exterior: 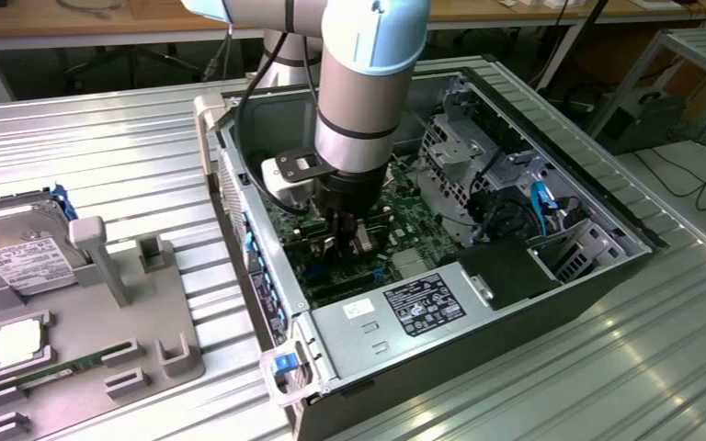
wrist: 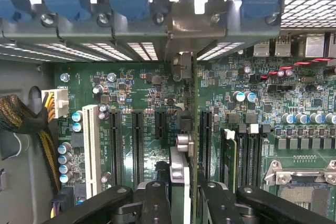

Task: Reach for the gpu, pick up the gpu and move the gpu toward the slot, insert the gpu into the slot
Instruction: 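Insert the gpu into the slot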

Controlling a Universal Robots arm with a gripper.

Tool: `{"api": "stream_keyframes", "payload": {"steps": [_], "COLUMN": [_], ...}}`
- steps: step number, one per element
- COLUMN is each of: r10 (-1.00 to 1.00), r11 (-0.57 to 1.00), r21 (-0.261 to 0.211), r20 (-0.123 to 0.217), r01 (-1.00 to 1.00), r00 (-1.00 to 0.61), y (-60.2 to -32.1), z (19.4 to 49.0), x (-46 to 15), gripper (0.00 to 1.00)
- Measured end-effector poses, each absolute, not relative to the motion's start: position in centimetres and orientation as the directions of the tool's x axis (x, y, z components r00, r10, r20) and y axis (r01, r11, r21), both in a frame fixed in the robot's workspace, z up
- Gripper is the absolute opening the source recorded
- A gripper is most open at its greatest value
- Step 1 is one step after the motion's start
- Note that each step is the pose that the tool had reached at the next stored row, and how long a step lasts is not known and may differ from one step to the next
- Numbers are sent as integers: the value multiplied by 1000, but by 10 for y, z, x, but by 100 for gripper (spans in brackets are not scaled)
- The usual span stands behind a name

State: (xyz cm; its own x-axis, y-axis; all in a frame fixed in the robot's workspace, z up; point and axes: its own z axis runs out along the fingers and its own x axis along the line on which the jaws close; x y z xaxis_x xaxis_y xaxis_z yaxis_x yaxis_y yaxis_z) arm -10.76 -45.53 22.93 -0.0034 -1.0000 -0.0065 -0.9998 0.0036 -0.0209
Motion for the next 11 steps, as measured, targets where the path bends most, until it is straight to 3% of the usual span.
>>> {"api": "stream_keyframes", "payload": {"steps": [5, 6, 11], "r10": [-1000, -1000, -1000], "r11": [4, 4, 3], "r21": [-22, -21, -26], "r20": [-8, -6, -7], "r01": [-1000, -1000, -1000], "r00": [-4, -3, -3], "y": [-455, -455, -455], "z": [231, 233, 250], "x": [-108, -108, -108], "gripper": [29, 35, 35]}}
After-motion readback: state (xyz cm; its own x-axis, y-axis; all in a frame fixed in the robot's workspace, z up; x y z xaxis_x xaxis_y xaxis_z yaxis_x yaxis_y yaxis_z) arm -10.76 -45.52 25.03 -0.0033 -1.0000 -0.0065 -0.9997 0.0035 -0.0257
